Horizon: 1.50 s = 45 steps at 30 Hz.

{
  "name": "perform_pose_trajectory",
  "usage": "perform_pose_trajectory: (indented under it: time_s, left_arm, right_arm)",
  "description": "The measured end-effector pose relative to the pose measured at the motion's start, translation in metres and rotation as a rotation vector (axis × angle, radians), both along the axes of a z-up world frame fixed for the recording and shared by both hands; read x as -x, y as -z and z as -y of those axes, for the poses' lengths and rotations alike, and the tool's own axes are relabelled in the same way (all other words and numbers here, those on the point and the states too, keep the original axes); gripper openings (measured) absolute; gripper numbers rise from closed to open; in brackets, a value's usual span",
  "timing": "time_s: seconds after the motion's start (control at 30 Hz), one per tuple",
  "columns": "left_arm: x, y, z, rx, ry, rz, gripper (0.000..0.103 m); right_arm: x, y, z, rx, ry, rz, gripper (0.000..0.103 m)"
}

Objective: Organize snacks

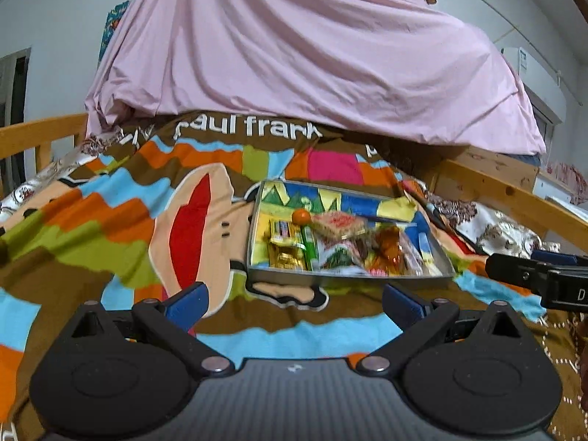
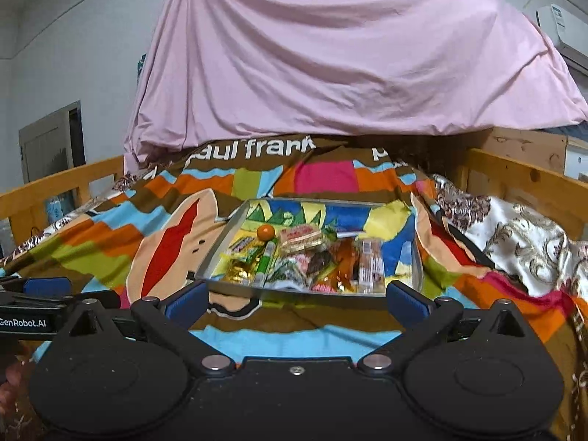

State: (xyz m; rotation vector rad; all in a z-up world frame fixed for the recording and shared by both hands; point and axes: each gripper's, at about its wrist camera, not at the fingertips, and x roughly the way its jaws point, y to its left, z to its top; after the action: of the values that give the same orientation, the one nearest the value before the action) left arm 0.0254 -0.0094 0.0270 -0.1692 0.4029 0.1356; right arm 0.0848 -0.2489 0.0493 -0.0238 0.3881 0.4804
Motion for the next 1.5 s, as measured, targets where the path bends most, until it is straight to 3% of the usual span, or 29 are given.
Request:
perform_pose_trajectory:
  time_s: [0.47, 1.5]
  left_arm:
    - [0.010, 0.018, -0.001, -0.005, 0.004, -0.023, 0.103]
    - [0.000, 0.042, -0.009, 0.029, 0.003, -0.110, 0.103]
  right_arm:
    - [0.005, 0.023, -0.007, 0.024, 0.024, -0.082, 0.102]
    - [-0.001, 0.042, -0.013, 0.067, 0.036, -0.130, 0.102]
